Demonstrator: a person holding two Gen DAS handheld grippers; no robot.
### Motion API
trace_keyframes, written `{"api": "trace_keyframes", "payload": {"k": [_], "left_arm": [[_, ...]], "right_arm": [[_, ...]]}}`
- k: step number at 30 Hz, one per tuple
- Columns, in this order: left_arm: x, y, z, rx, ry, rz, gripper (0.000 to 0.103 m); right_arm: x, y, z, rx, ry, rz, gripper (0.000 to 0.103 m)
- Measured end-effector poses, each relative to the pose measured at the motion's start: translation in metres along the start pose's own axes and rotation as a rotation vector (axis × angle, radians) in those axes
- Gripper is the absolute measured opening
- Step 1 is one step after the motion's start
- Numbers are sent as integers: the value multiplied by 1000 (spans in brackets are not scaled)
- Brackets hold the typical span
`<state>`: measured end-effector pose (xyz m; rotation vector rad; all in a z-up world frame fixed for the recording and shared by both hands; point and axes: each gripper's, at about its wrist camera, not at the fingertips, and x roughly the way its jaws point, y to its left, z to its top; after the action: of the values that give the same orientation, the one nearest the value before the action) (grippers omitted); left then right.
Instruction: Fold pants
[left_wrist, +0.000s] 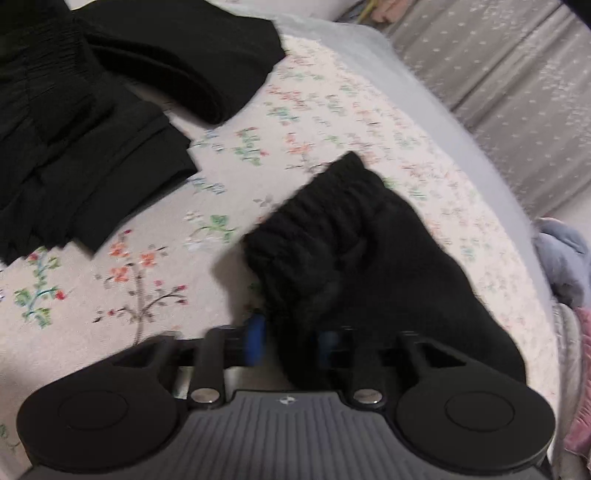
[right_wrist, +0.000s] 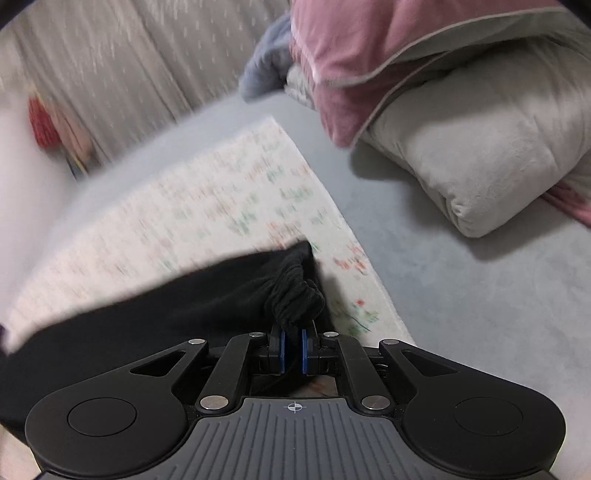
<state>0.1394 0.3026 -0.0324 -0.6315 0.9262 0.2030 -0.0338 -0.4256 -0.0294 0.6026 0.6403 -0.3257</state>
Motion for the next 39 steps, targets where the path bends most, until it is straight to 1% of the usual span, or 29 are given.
{"api": "trace_keyframes", "payload": {"k": [1, 2, 3, 4, 5, 6, 7, 8, 9, 10, 11, 12, 13, 14, 15, 17, 18, 19, 20, 22, 25, 27, 29, 30, 31, 32, 35, 37, 39], "left_arm": [[0, 3, 2, -14, 1, 2, 64], [-4, 7, 4, -41, 8, -15, 65], [-9, 12, 7, -80, 3, -26, 71], [-16, 17, 9, -120, -18, -33, 76], [-24, 21, 10, -151, -42, -43, 77], [-32, 20, 10, -176, -64, -49, 78], [-41, 18, 10, -199, -91, -44, 78], [-53, 14, 10, -222, -138, -21, 78], [-66, 8, 10, -229, -198, 17, 79], [-76, 0, 10, -222, -251, 50, 84], [-84, -7, 10, -210, -294, 63, 88], [-89, -13, 10, -194, -332, 70, 90], [-89, -22, 8, -173, -364, 78, 90], [-85, -32, 7, -135, -374, 61, 90], [-74, -46, 5, -79, -344, 18, 90], [-44, -81, -5, 54, -228, -104, 90], [-29, -101, -16, 129, -170, -156, 87], [-14, -120, -26, 202, -121, -176, 83], [-2, -138, -38, 278, -84, -174, 82], [16, -163, -61, 402, -46, -155, 82], [41, -171, -84, 489, 13, -92, 82], [45, -172, -94, 556, 6, -69, 82], [39, -171, -97, 581, 7, -68, 82], [35, -167, -96, 564, 13, -80, 82], [33, -163, -94, 550, 21, -91, 82], [29, -161, -96, 546, 28, -98, 82], [26, -158, -99, 553, 42, -105, 82], [23, -157, -103, 553, 36, -109, 82], [20, -157, -105, 548, 13, -122, 82]], "right_arm": [[6, 9, -1, -61, 24, -47, 7], [12, 19, -3, -126, 42, -89, 9], [17, 30, -6, -192, 59, -126, 15], [20, 38, -8, -246, 70, -156, 24], [22, 44, -10, -284, 78, -185, 33], [22, 49, -12, -315, 68, -223, 60], [19, 54, -13, -345, 32, -261, 84], [10, 60, -15, -374, -30, -283, 87], [-2, 65, -16, -400, -105, -281, 87], [-13, 69, -16, -412, -166, -253, 87], [-22, 73, -14, -398, -212, -206, 87], [-27, 76, -11, -375, -233, -147, 87], [-28, 82, -6, -361, -234, -71, 87], [-26, 93, -2, -375, -225, -3, 87], [-21, 108, 1, -409, -215, 47, 87], [-6, 146, 3, -506, -187, 102, 87], [4, 169, 3, -560, -170, 127, 87], [15, 195, 1, -610, -152, 156, 87], [27, 219, -2, -653, -135, 191, 87], [49, 273, -18, -734, -100, 273, 87], [66, 336, -58, -781, -59, 407, 87], [74, 356, -93, -799, 2, 454, 87], [92, 362, -131, -871, 138, 438, 88], [89, 356, -153, -913, 98, 421, 89], [81, 350, -166, -942, 38, 425, 89], [76, 345, -168, -939, 52, 436, 89], [73, 342, -153, -918, 148, 460, 89], [68, 341, -147, -942, 187, 480, 89], [66, 343, -137, -953, 215, 521, 88]]}}
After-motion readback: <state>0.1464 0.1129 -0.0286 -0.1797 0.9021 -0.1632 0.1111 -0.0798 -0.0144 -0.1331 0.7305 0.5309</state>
